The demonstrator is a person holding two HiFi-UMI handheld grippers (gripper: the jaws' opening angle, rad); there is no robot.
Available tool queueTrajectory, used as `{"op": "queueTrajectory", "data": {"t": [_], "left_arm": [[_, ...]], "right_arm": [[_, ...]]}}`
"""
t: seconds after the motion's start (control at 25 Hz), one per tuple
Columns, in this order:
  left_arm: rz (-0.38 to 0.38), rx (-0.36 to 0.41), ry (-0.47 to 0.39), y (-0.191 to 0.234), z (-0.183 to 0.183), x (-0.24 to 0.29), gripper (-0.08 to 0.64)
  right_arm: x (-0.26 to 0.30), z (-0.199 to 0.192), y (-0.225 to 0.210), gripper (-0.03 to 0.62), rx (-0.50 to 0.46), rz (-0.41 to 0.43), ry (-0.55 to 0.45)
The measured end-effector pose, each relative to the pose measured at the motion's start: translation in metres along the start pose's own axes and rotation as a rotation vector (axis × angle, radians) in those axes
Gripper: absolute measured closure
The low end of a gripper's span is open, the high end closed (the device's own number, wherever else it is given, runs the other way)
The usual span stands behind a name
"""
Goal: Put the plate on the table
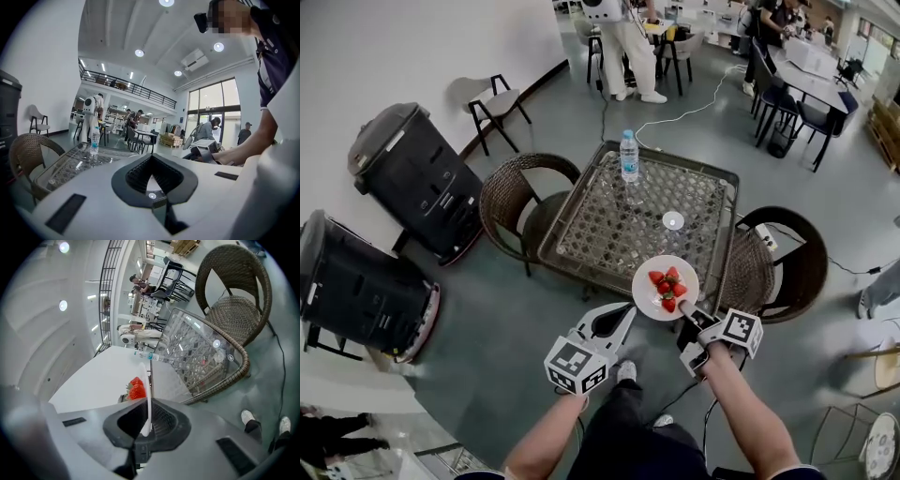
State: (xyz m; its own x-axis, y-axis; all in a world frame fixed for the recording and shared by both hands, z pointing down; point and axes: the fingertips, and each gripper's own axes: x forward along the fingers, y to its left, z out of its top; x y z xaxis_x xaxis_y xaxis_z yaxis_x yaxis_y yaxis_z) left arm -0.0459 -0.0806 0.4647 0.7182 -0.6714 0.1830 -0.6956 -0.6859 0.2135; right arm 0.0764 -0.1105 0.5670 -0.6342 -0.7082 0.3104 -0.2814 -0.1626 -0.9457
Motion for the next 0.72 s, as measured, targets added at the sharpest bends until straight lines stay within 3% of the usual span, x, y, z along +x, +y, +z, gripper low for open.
{"op": "queueTrajectory", "data": {"t": [0.4,0.72], "left_arm": [[-0.101,-0.034,0.061,0.051,-0.017,0.029,0.554],[-0.098,-0.067,0.072,0.063,-0.026,0.040,0.554]], "right_arm": [[0.044,0.019,-0.008,0.580,0.012,-0.036,-0.072],[0.057,0.030,-0.004,0.580,0.007,-0.020,-0.067]]}}
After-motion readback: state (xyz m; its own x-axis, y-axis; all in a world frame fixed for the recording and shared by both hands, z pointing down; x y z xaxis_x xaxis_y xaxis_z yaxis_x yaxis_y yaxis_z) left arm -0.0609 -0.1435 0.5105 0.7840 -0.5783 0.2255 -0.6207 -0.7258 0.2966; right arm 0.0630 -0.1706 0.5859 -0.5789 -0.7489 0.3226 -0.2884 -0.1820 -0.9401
